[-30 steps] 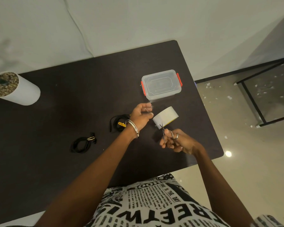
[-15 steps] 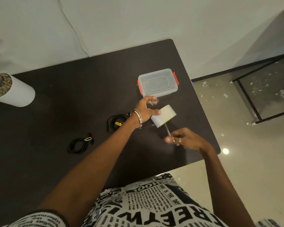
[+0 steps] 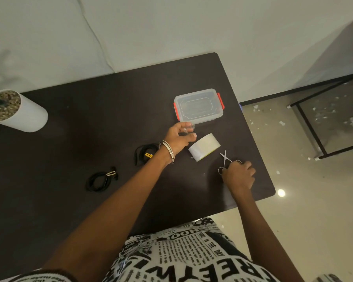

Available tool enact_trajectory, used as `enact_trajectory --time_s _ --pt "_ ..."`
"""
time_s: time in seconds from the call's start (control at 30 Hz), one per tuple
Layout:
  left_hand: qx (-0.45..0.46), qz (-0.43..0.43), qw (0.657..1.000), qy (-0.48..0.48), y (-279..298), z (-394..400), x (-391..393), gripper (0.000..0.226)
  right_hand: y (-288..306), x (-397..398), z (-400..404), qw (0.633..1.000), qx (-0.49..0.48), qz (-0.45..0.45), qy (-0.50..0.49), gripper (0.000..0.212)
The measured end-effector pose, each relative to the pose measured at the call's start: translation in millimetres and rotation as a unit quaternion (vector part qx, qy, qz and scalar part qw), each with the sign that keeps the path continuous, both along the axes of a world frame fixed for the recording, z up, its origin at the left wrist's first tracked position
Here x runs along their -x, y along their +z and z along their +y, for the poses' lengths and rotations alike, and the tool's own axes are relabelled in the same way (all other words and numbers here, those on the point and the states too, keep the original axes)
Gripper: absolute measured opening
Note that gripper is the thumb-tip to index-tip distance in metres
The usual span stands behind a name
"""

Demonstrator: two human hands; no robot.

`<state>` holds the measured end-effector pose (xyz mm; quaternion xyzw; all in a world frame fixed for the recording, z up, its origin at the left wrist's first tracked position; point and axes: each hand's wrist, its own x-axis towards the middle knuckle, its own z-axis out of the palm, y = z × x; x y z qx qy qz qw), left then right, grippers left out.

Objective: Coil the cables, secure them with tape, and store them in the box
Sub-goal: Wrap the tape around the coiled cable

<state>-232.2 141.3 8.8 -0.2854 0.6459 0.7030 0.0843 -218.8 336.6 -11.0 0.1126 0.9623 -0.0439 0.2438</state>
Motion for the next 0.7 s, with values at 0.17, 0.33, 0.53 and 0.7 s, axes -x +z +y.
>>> enact_trajectory --time_s 0.17,0.33,0.53,0.7 --pt "-0.029 0.013 0.997 0.064 17.5 -18.7 -17.0 0.019 36.8 6.5 -14.2 0.957 0.154 0.244 0.009 0.029" --pt "-0.039 0.015 0.997 0.071 32.3 -37.3 -42.8 0.021 79.1 24.6 -82.0 0.868 0.48 0.127 -0.013 0.019" --pt "-0.04 0.012 0.994 0.106 43.7 -72.7 -82.4 0.027 67.2 8.0 -156.3 0.825 0.561 -0.067 0.012 0.007" --pt "-0.01 0.003 0.993 0.121 42.6 -97.4 -110.3 0.018 60.3 -12.6 -182.1 0.819 0.566 -0.093 -0.015 0.004"
